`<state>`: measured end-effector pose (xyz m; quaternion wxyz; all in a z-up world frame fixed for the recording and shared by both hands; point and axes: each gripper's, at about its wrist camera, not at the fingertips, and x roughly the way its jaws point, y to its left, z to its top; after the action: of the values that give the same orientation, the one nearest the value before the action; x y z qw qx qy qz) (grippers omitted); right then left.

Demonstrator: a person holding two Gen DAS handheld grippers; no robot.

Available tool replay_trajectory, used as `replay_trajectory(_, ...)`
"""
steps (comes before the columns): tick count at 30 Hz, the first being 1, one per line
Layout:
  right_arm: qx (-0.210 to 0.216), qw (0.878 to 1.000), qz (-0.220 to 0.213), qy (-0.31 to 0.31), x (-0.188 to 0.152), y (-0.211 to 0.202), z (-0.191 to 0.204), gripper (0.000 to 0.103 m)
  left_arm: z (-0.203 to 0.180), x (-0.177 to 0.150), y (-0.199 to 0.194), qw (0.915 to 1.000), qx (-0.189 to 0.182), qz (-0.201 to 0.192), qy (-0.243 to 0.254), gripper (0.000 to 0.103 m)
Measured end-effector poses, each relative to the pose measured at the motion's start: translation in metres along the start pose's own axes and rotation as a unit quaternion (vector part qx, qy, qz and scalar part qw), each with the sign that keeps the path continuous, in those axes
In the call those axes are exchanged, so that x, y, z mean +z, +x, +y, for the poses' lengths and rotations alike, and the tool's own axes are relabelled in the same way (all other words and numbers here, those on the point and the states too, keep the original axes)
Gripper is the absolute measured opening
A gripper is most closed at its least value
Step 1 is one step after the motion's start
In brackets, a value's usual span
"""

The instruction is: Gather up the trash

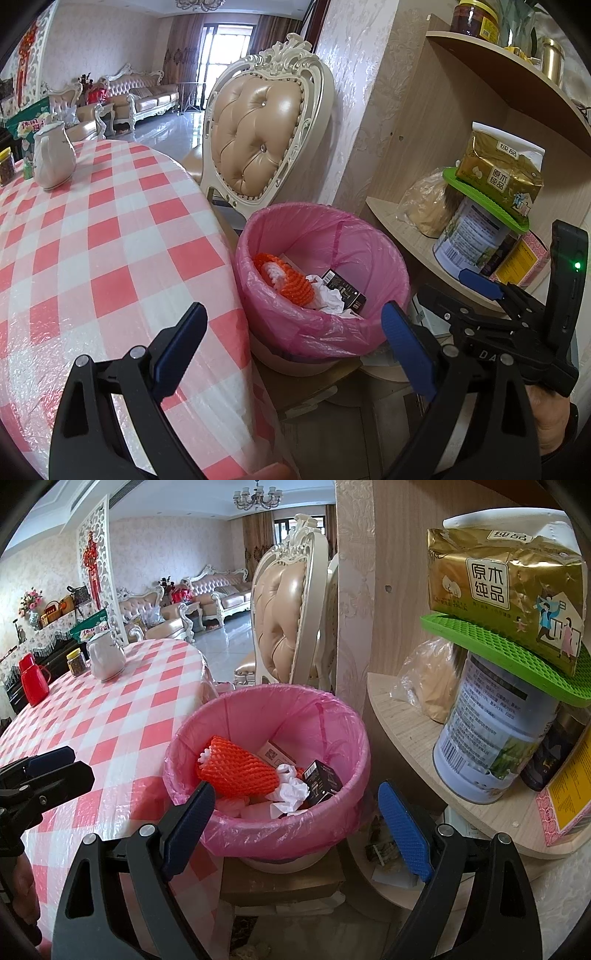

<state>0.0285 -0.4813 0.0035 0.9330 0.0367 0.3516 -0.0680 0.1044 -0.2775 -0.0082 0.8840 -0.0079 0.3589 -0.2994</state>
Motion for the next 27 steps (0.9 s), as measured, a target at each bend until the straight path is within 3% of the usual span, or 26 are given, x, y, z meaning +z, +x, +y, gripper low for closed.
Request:
replay_trajectory(19,0.000,1.000,-0.001,0.003,-0.001,-0.002,0.000,0.085,-0.005,0.001,0.001,0.9999,-0.008,0.004,0.007,0.095)
replay_trajectory(27,0.000,1.000,0.001,0.007,-0.003,-0.002,-0.003,0.085,-0.012,0.002,0.000,0.9996,0.011,0.000,0.025,0.095)
